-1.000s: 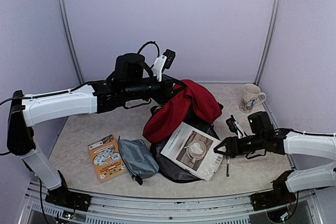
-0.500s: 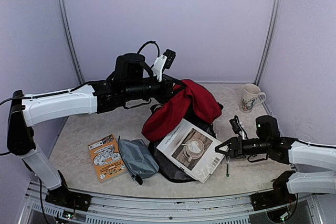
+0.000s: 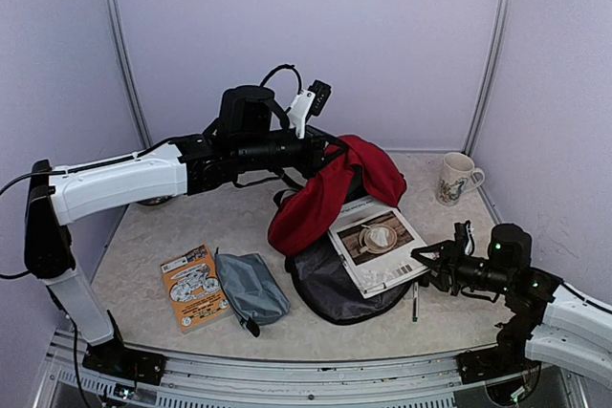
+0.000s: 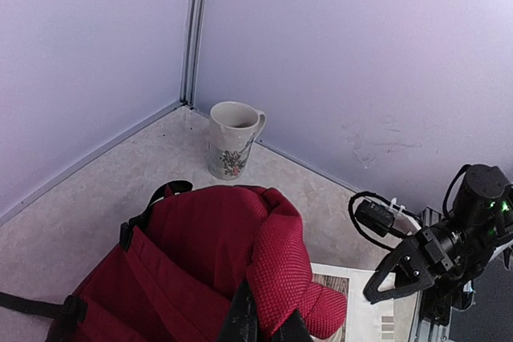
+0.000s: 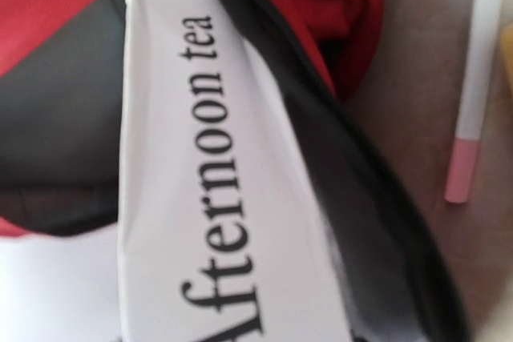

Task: Pack the student bag
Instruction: Place the book in the largest pocket of the bag.

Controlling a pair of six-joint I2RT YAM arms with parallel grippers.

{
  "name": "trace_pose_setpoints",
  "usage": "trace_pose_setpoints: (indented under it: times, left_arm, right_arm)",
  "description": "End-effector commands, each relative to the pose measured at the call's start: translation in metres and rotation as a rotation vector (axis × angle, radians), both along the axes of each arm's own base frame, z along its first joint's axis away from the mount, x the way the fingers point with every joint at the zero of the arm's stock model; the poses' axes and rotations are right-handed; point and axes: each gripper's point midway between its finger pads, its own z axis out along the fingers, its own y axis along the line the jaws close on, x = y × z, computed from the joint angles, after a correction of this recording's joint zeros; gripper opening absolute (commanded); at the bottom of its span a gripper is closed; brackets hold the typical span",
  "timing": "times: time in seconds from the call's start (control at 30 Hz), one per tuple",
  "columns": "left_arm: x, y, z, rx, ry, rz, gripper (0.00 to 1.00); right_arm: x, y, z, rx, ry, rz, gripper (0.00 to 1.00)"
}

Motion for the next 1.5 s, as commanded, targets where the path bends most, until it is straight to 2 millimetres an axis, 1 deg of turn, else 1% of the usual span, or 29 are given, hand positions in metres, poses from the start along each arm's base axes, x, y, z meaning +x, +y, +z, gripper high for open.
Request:
trace_pose_setpoints:
  times: [0.0, 0.07, 0.13, 0.23, 0.33, 0.4, 0.5, 0.63, 0.73, 0.8, 0.9, 0.97, 1.07, 1.17, 1.27, 1.4, 1.47]
  left_arm:
    - [0.005, -0.010, 0.045, -0.078, -0.087, -0.020, 0.02]
    - [0.005, -0.013, 0.045, -0.086, -0.087, -0.025, 0.02]
    - [0.003, -0.016, 0.046, -0.090, -0.084, -0.040, 0.02]
    - [-0.009, -0.021, 0.052, -0.091, -0.102, -0.092, 0.02]
    - [-0.027, -0.022, 0.062, -0.089, -0.151, -0.140, 0.02]
    - [-0.033, -0.019, 0.069, -0.093, -0.170, -0.151, 0.02]
    - [-0.035, -0.013, 0.081, -0.105, -0.188, -0.142, 0.02]
    - [-0.031, -0.008, 0.089, -0.090, -0.224, -0.113, 0.02]
    - [-0.017, 0.001, 0.089, -0.059, -0.241, -0.060, 0.03]
    - [0.005, 0.013, 0.084, -0.035, -0.247, 0.011, 0.03]
    - [0.041, 0.037, 0.076, -0.015, -0.226, 0.125, 0.01]
    - [0.051, 0.047, 0.077, -0.024, -0.224, 0.151, 0.00]
    - [0.050, 0.050, 0.086, -0.052, -0.235, 0.138, 0.01]
    - [0.041, 0.048, 0.097, -0.091, -0.241, 0.105, 0.00]
    - [0.037, 0.051, 0.109, -0.101, -0.268, 0.122, 0.01]
    - [0.043, 0.061, 0.117, -0.074, -0.302, 0.186, 0.00]
    - [0.032, 0.056, 0.116, -0.081, -0.298, 0.141, 0.00]
  right_arm:
    - [0.017, -0.019, -0.011, 0.024, 0.151, -0.221, 0.00]
    - [0.026, -0.016, -0.010, -0.029, 0.156, -0.225, 0.00]
    - [0.039, -0.009, -0.003, -0.054, 0.128, -0.216, 0.00]
    - [0.059, 0.005, 0.003, -0.102, 0.077, -0.181, 0.00]
    - [0.081, 0.015, 0.000, -0.192, 0.029, -0.153, 0.00]
    - [0.097, 0.022, 0.000, -0.224, -0.006, -0.151, 0.00]
    - [0.117, 0.029, 0.001, -0.253, -0.057, -0.165, 0.00]
    - [0.134, 0.043, 0.007, -0.277, -0.112, -0.143, 0.00]
    - [0.133, 0.049, 0.009, -0.323, -0.135, -0.098, 0.00]
    - [0.124, 0.047, 0.007, -0.335, -0.131, -0.071, 0.00]
    - [0.103, 0.032, -0.004, -0.387, -0.102, -0.054, 0.00]
    - [0.088, 0.020, -0.013, -0.407, -0.080, -0.055, 0.00]
    - [0.073, 0.003, -0.023, -0.432, -0.055, -0.080, 0.00]
    - [0.072, -0.007, -0.026, -0.442, -0.053, -0.108, 0.00]
    - [0.078, -0.006, -0.026, -0.458, -0.052, -0.098, 0.00]
    - [0.081, 0.005, -0.031, -0.462, -0.034, -0.040, 0.00]
    - [0.087, 0.008, -0.028, -0.448, -0.049, -0.046, 0.00]
